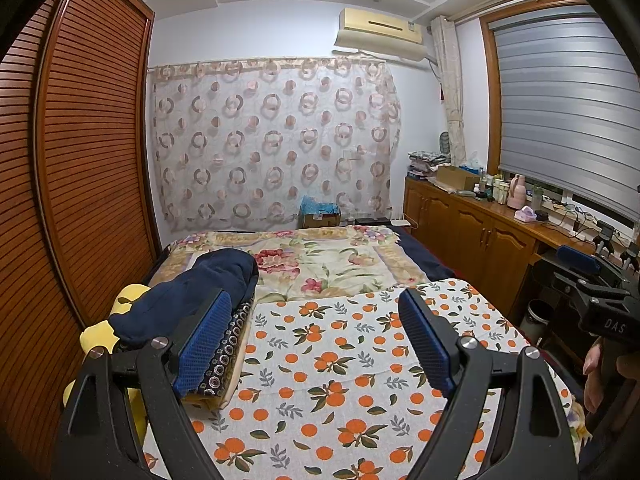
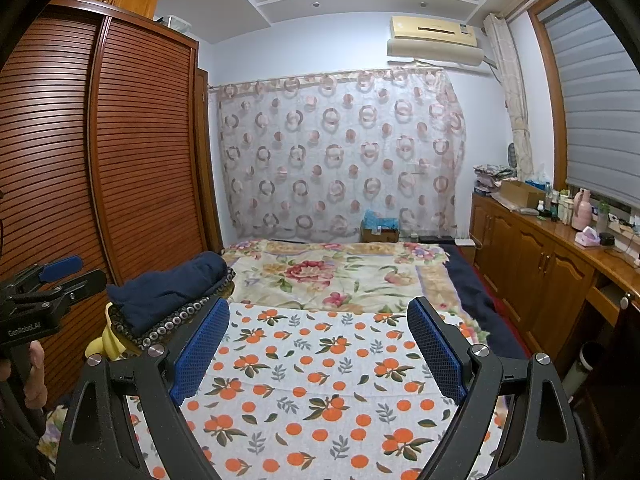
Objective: Fold small clothes
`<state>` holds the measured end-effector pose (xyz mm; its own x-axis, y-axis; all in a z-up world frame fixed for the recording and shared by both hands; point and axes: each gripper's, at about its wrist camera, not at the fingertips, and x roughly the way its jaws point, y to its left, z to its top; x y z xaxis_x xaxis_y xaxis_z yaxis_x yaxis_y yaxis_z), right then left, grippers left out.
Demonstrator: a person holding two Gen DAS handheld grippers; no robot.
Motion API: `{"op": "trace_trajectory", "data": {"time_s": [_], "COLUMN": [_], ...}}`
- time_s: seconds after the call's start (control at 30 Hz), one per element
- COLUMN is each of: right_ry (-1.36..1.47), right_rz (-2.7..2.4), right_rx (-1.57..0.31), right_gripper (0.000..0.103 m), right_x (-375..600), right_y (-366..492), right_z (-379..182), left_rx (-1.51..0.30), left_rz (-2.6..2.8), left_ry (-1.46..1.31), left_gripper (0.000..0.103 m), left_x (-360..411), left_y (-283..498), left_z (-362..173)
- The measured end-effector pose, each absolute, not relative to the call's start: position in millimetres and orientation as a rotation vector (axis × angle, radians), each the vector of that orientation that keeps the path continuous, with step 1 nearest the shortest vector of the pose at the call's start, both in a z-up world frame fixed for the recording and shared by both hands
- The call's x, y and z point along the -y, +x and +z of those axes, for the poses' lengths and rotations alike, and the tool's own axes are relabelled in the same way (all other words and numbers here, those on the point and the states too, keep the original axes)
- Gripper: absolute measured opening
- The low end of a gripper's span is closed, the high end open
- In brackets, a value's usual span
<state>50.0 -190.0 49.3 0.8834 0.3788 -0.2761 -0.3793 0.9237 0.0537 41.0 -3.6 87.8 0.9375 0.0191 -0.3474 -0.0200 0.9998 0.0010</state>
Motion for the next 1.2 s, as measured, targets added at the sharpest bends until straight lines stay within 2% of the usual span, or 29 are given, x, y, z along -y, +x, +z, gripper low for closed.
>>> {"op": "trace_trajectory", "data": {"time_s": [1.2], "right_ry": [-0.012], "right_rz": [0.398], "right_rx": [-0.283], "right_gripper": [0.092], "right_x": [196.4], "right_y": [51.8], "right_z": [45.9], "left_rx": [-0.357], "left_rz": [0.024], "left_ry": [-0.005], "left_gripper": [0.086], "left_x": [0.7], "left_y": [41.4], "left_z": [86.8]}}
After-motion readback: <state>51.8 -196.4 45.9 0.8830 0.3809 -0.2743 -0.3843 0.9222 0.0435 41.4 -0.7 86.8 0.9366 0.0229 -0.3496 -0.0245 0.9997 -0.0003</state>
